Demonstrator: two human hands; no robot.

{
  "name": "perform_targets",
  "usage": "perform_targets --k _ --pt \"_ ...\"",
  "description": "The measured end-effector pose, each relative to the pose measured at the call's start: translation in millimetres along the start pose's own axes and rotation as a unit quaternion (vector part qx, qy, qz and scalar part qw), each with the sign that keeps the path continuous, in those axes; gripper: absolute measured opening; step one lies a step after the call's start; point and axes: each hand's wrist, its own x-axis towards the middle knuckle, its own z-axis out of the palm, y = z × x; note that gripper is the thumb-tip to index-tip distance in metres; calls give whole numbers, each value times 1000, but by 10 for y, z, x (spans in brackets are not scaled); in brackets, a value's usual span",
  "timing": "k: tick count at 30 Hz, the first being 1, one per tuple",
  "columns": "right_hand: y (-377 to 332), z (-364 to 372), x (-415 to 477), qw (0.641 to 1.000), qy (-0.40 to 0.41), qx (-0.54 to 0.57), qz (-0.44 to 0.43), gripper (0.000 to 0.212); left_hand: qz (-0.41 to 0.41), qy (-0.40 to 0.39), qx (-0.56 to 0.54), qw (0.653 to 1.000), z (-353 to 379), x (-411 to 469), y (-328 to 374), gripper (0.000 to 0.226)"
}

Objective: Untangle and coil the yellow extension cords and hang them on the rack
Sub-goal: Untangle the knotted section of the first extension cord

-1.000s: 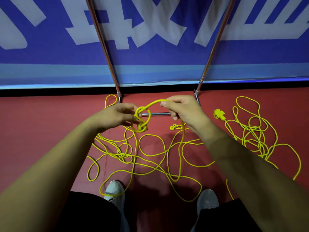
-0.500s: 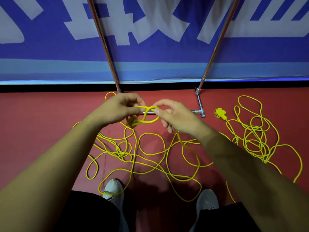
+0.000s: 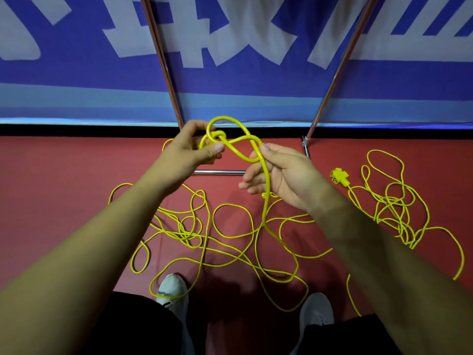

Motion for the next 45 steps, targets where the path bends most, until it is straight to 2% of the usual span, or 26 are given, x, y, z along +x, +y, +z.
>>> perform_targets --k 3,5,7,10,12,16,19,22,24,28,31,35,37,42,45 --pt "54 -13 18 998 13 -60 -10 23 -1 26 -7 1000 -40 6 10 33" --pt "82 -9 31 997 25 -57 -36 18 3 18 26 999 -51 1 6 32" --pt "76 -6 37 997 37 -40 -49 27 5 11 66 998 -45 -3 -2 35" --pt "81 2 43 990 55 -107 -67 38 -2 6 85 996 -15 -5 -23 28" --pt "113 -5 68 981 78 -157 -86 34 -12 16 72 997 18 -3 -29 28" --pt "126 -15 100 946 108 -271 -145 28 -41 31 51 997 41 8 -23 43" --pt "138 31 88 930 105 -308 -170 19 -59 -19 35 997 67 -6 -17 30" --pt "153 34 96 922 115 -330 -167 9 -56 -52 -43 996 132 -26 -6 24" --pt "151 25 102 925 119 -326 -154 8 -48 -60 -100 992 145 -30 -20 27" --pt "130 9 97 922 135 -327 -158 20 -34 -66 -146 986 125 -20 -54 35" --pt "116 -15 102 925 148 -311 -158 18 -55 -12 -186 981 169 -11 -62 48" --pt "147 5 116 947 128 -261 -136 2 -32 -2 -161 986 241 3 -59 30" --pt "149 12 113 949 116 -255 -142 9 -22 -19 -149 988 235 -8 -22 25" --pt "124 17 121 949 119 -261 -132 12 -36 -52 -156 986 205 -31 5 33" --pt "125 7 122 951 151 -243 -114 14 -55 -24 -198 978 204 -31 31 32"
